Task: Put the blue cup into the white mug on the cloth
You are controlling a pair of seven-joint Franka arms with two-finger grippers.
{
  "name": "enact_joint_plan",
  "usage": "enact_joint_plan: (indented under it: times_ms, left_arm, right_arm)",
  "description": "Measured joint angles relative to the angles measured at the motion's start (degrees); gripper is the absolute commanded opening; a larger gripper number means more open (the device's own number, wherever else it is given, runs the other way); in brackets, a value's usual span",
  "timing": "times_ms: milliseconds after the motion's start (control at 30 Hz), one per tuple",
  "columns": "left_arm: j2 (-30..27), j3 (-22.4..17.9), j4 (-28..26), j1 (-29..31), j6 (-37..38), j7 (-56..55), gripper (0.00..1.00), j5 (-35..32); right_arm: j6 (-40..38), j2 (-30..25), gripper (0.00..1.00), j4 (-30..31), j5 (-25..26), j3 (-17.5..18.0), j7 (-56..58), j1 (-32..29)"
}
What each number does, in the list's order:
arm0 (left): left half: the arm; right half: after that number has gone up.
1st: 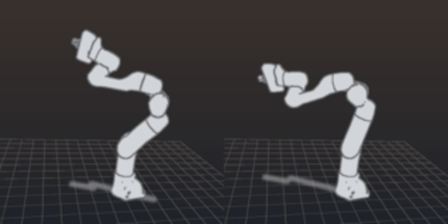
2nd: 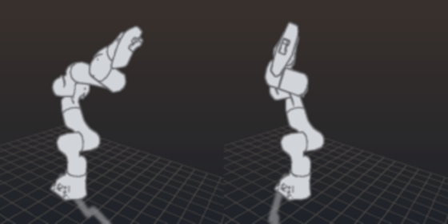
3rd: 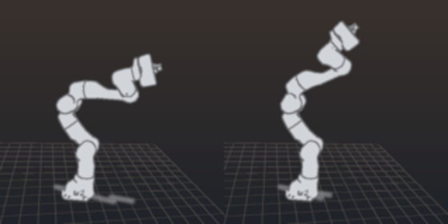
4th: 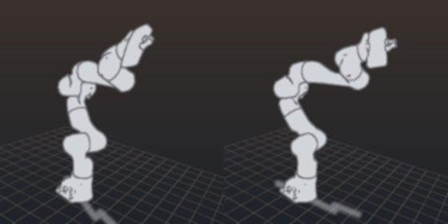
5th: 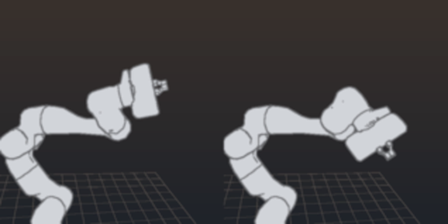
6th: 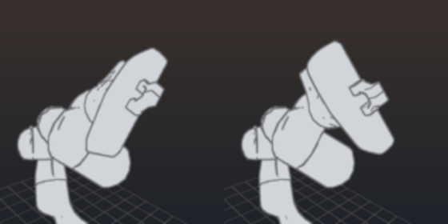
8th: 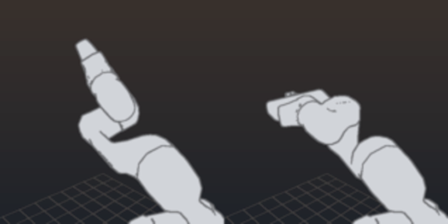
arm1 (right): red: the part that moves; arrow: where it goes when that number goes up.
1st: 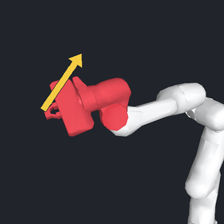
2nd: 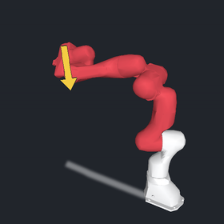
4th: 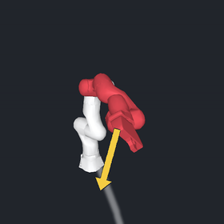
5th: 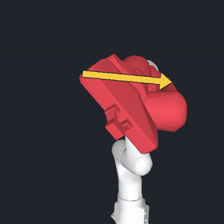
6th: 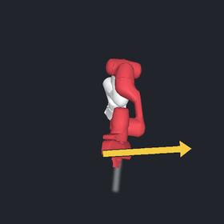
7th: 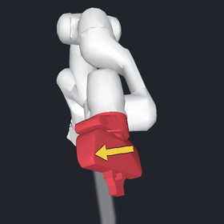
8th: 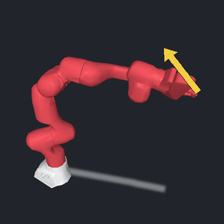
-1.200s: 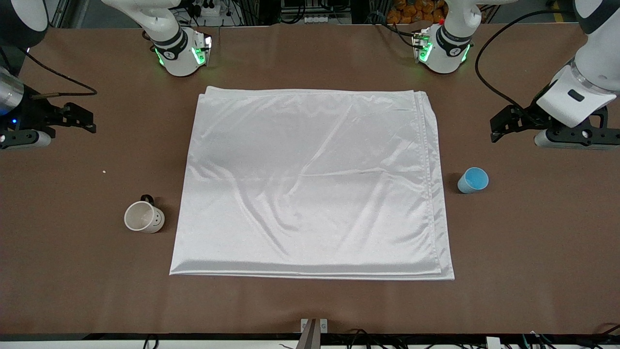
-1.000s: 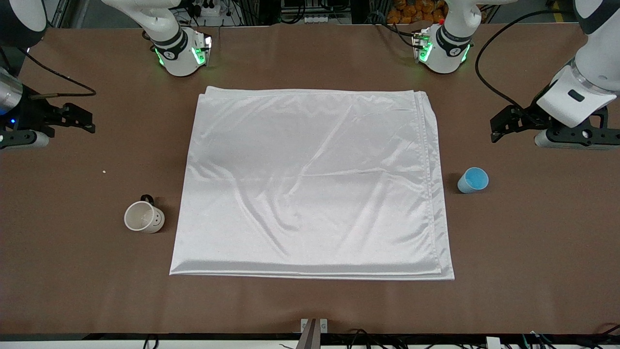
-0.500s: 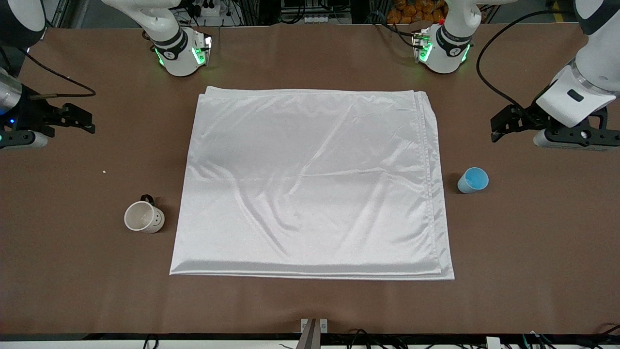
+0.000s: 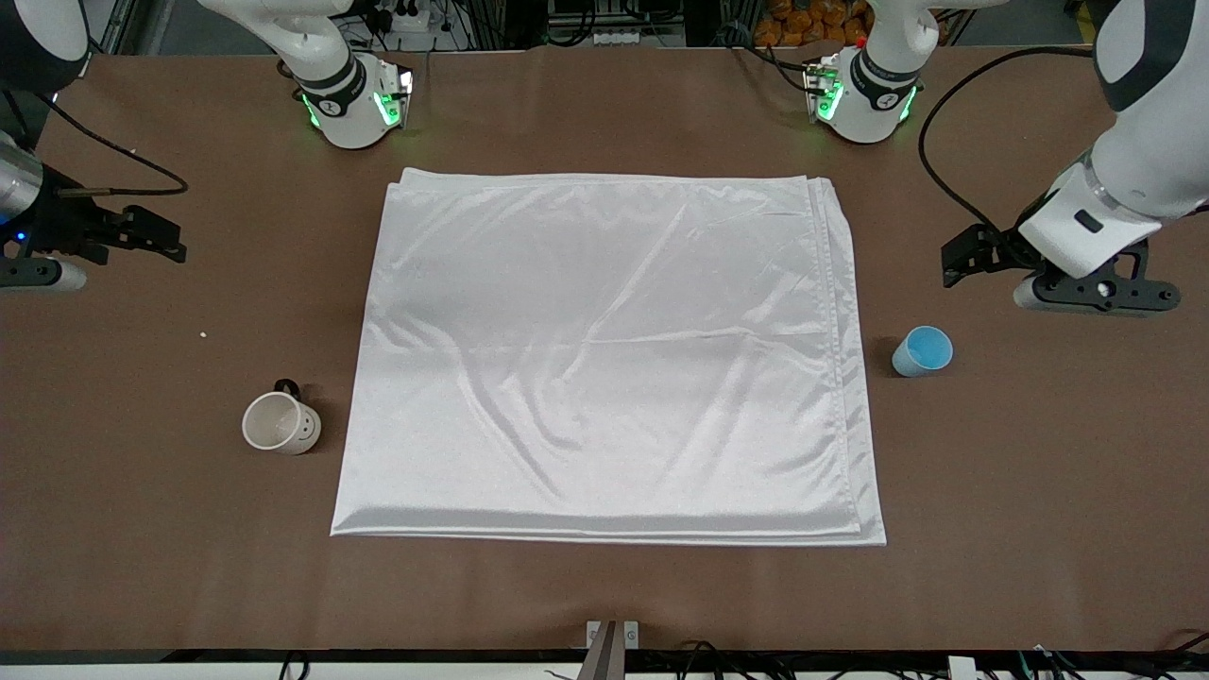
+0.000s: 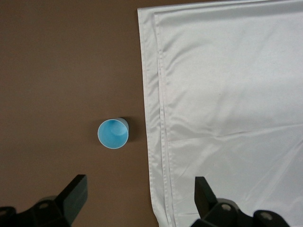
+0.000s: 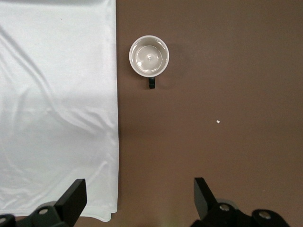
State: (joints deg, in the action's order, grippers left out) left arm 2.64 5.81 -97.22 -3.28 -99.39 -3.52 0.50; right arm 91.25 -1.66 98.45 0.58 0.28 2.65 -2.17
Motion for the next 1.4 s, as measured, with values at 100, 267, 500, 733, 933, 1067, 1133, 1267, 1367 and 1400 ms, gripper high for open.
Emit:
enact_joint_plan:
  times_ms: [100, 267, 500, 733, 933, 1067, 1133, 1267, 1367, 1400]
  left_arm:
    - [0.55, -0.01, -2.68, 0.19, -2.91, 0.0, 1.0, 0.0]
    - [1.02, -0.22, -8.05, 0.82, -9.56, 0.02, 1.0, 0.0]
    - [1.57, -1.03, -16.92, 1.62, -20.74, 0.47, 1.0, 0.0]
    - [3.42, -2.03, -22.97, 1.97, -28.26, 0.95, 1.0, 0.0]
    - [5.05, -2.26, -26.54, 2.44, -33.65, 0.99, 1.0, 0.0]
    - [5.74, -2.27, -29.18, 2.83, -37.49, 1.0, 1.0, 0.0]
    - [6.23, -2.27, -30.41, 2.95, -39.25, 1.0, 1.0, 0.0]
    - [7.71, -2.27, -31.94, 3.01, -42.3, 1.0, 1.0, 0.0]
    - [9.13, -2.26, -32.27, 3.01, -44.03, 1.0, 1.0, 0.0]
    - [9.59, -2.26, -32.29, 3.0, -44.61, 1.0, 1.0, 0.0]
  right_arm:
    - [0.0, 0.0, 1.0, 0.04, 0.0, 0.0, -0.02, 0.0]
    - [0.4, 0.03, 1.0, 0.82, 0.0, -0.02, -0.05, 0.0]
    - [4.91, 0.15, 1.0, 5.55, -0.16, -0.07, -0.14, -0.75]
    - [13.28, 1.0, 1.0, 11.84, -0.37, -0.07, -0.14, -1.41]
    - [19.07, 2.85, 1.0, 14.38, -0.73, 0.02, -0.14, -1.4]
    - [22.6, 5.31, 1.0, 15.24, -1.93, 0.09, -0.14, -1.4]
    - [24.6, 7.05, 0.97, 15.43, -2.45, 0.12, -0.14, -1.39]
    - [28.93, 11.03, 0.96, 15.5, -2.86, 0.17, -0.14, -1.32]
    - [31.82, 13.83, 0.95, 15.52, -2.92, 0.25, -0.14, -1.24]
    - [32.54, 14.6, 0.95, 15.52, -2.93, 0.28, -0.14, -1.22]
